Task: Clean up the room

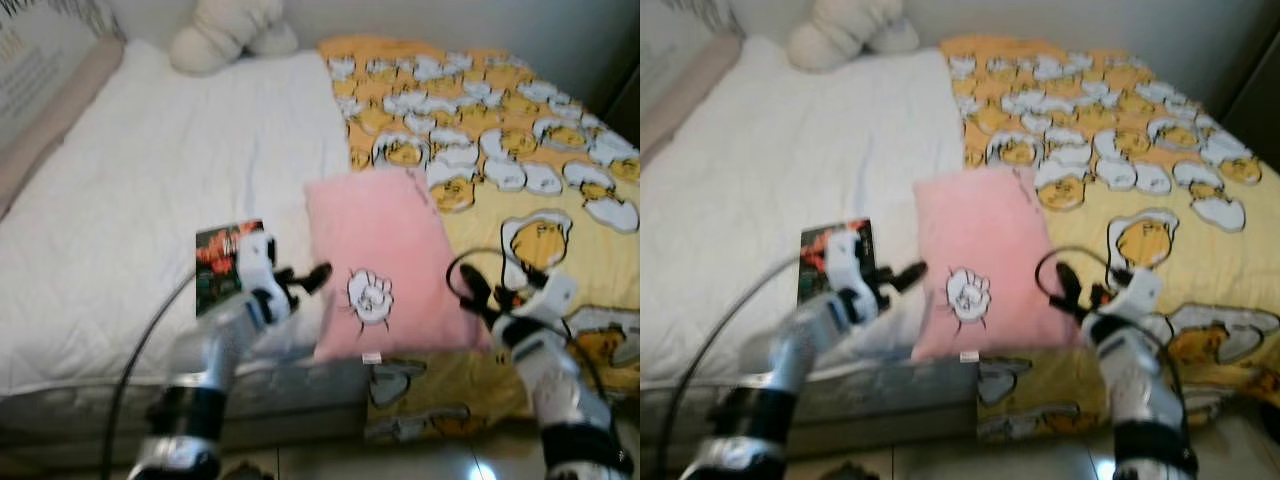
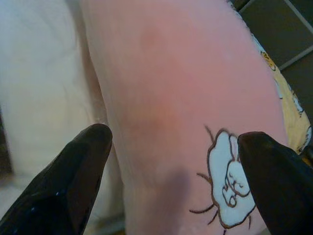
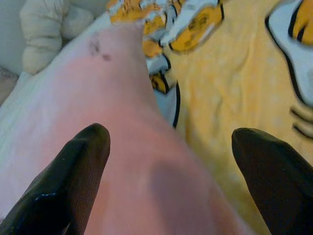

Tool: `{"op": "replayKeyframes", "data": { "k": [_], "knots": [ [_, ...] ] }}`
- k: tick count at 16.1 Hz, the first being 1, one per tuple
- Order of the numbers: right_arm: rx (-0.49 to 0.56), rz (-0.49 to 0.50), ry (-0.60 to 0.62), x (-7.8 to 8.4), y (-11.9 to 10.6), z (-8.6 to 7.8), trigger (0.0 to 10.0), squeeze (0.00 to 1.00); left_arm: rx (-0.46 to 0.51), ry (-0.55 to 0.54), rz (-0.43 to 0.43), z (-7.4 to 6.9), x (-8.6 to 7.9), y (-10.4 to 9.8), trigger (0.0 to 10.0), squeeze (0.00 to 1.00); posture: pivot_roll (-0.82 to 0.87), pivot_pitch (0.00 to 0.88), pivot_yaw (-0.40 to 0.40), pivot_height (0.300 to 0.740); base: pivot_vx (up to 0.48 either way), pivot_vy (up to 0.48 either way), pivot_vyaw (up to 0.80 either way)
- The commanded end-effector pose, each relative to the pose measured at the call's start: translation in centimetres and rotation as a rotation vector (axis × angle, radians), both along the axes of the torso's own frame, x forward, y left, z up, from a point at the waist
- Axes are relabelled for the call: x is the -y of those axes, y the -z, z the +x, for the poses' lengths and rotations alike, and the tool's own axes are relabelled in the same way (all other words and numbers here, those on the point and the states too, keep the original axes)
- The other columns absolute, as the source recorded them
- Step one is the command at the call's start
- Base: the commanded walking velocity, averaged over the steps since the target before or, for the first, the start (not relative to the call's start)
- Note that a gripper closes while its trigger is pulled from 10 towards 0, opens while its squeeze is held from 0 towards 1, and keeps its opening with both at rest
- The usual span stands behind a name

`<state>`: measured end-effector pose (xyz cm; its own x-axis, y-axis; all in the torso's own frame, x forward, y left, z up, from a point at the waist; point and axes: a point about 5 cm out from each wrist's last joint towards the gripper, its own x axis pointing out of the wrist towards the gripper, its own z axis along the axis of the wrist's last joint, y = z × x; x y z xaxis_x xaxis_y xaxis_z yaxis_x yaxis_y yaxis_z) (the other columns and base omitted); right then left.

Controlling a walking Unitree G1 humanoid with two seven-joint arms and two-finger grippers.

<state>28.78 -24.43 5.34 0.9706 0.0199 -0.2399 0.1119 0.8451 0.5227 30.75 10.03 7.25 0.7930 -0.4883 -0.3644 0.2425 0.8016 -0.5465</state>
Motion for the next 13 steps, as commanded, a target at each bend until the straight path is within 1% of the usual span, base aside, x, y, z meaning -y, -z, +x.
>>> {"op": "replayKeyframes", "data": {
  "k": [1, 2, 4, 6, 7, 8, 9, 10, 11, 12, 13],
  "knots": [
    [0.017, -0.025, 0.005, 0.6, -0.5, 0.3, 10.0, 0.0, 0.008, -0.034, -0.018, 0.9, -0.1, -0.4, 10.0, 0.0, 0.05, 0.0, -0.027, 0.74, 0.0, 0.0, 0.0],
    [0.022, -0.041, 0.004, 0.7, -0.6, 0.7, 10.0, 0.0, 0.01, -0.035, 0.001, 1.2, 0.0, -0.2, 10.0, 0.0, 0.04, 0.0, -0.026, 0.74, 0.0, 0.0, 0.0],
    [0.027, -0.043, -0.003, 0.8, -0.5, 1.4, 10.0, 0.0, -0.013, -0.023, 0.064, 1.4, 0.0, 0.8, 10.0, 0.0, 0.04, 0.0, -0.03, 0.74, 0.0, 0.0, 0.0],
    [0.017, -0.042, -0.018, 0.6, -0.4, 1.8, 10.0, 0.0, -0.035, -0.024, 0.092, 1.5, 0.0, 1.6, 10.0, 0.0, 0.04, 0.0, -0.034, 0.74, 0.0, 0.0, 0.0],
    [-0.007, -0.051, -0.021, 0.6, 0.0, 2.0, 10.0, 0.0, -0.069, -0.025, 0.095, 1.3, 0.6, 2.2, 10.0, 0.0, 0.04, 0.0, -0.037, 0.74, 0.0, 0.0, 0.0],
    [-0.011, -0.049, -0.027, 0.5, 0.0, 2.1, 10.0, 0.0, -0.081, -0.006, 0.096, 1.2, 0.9, 2.3, 10.0, 0.0, 0.04, 0.0, -0.033, 0.74, 0.0, 0.0, 0.0],
    [-0.009, -0.04, -0.044, 0.1, 0.0, 2.6, 10.0, 0.0, -0.101, 0.032, 0.102, 0.8, 1.5, 2.5, 10.0, 0.0, 0.04, 0.0, -0.031, 0.74, 0.0, 0.0, 0.0],
    [-0.012, -0.021, -0.054, -0.4, 0.0, 2.8, 10.0, 0.0, -0.115, 0.034, 0.085, 0.4, 1.7, 2.5, 10.0, 0.0, 0.04, 0.01, -0.034, 0.74, 0.0, 0.0, 0.0],
    [-0.027, 0.008, -0.063, -1.1, 0.4, 3.0, 10.0, 0.0, -0.128, 0.026, 0.023, 0.2, 2.3, 2.4, 10.0, 0.0, 0.05, 0.024, -0.039, 0.74, 0.0, 0.0, 0.0],
    [-0.033, 0.019, -0.066, -1.3, 0.5, 3.1, 10.0, 0.0, -0.132, 0.022, -0.004, 0.2, 2.6, 2.3, 10.0, 0.0, 0.05, 0.025, -0.038, 0.74, 0.0, 0.0, 0.0],
    [-0.058, 0.048, -0.074, -2.1, 1.1, 3.1, 10.0, 0.0, -0.131, 0.004, -0.072, 0.4, 3.7, 1.8, 10.0, 0.0, 0.05, 0.034, -0.041, 0.74, 0.0, 0.0, 0.0]
  ]
}}
